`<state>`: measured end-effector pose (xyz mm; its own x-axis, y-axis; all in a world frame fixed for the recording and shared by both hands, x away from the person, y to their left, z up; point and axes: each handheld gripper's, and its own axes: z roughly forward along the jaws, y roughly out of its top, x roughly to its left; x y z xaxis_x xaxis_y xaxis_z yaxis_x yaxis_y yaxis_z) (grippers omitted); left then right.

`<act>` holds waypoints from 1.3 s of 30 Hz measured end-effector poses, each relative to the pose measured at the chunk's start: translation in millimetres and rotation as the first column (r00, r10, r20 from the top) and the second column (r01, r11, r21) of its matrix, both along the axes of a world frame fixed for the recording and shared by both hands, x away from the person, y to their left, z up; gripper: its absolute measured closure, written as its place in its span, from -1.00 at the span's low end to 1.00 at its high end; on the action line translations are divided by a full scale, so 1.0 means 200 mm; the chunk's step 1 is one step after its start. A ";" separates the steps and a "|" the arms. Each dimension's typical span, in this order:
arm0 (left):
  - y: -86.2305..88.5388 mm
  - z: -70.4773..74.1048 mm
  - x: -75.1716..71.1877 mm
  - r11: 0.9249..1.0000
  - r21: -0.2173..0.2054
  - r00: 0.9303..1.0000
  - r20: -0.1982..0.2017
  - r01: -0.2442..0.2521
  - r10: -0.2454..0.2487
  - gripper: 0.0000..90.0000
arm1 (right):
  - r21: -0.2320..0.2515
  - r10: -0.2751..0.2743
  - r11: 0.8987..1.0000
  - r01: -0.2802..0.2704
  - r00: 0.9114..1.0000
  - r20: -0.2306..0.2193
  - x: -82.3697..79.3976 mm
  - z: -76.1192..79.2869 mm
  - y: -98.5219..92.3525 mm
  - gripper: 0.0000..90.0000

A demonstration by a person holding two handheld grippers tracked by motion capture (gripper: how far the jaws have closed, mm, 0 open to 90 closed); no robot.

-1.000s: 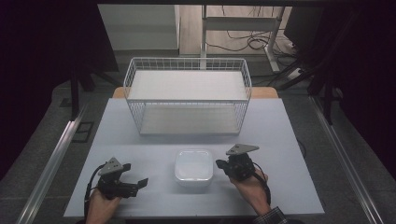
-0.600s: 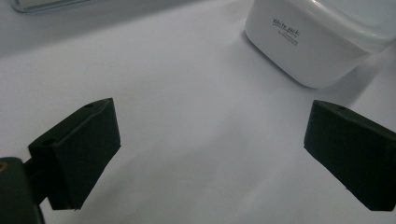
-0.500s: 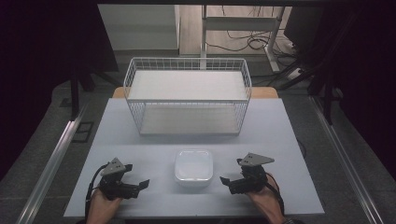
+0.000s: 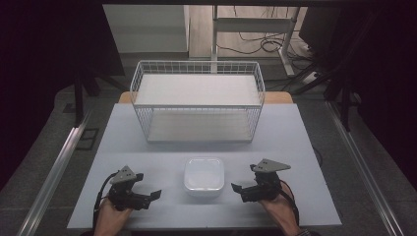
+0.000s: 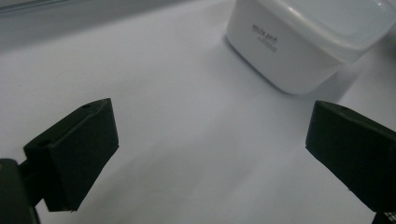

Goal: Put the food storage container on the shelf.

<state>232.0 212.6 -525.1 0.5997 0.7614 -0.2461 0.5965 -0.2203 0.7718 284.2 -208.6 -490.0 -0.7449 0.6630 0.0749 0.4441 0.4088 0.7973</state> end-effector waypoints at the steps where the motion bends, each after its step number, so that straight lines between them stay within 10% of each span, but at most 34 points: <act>1: -0.01 0.01 0.00 1.000 -0.008 1.000 -0.001 0.005 -0.005 -0.95 | -0.004 -0.002 1.000 0.002 1.000 0.001 0.00 0.00 0.01 -0.95; 20: -0.27 0.14 0.21 0.990 0.018 0.990 0.012 0.141 -0.141 -0.86 | -0.067 -0.004 0.998 0.005 1.000 0.008 0.03 0.08 0.20 -0.88; 31: -0.42 0.12 0.34 0.980 0.015 0.980 -0.014 0.198 -0.198 -0.79 | -0.030 0.021 0.999 -0.024 0.994 -0.110 0.11 0.06 0.32 -0.69; 34: -0.39 0.06 0.35 0.975 -0.081 0.974 -0.075 0.208 -0.214 -0.75 | 0.018 0.027 1.000 -0.024 0.978 -0.209 0.14 0.01 0.30 -0.53; 37: -0.40 0.02 0.36 0.951 -0.185 0.951 -0.141 0.248 -0.276 -0.66 | 0.083 0.073 0.995 -0.050 0.951 -0.302 0.16 -0.01 0.28 -0.44; 39: -0.40 0.03 0.34 0.957 -0.174 0.955 -0.145 0.233 -0.259 -0.65 | 0.096 0.078 0.994 -0.049 0.941 -0.331 0.15 -0.01 0.27 -0.37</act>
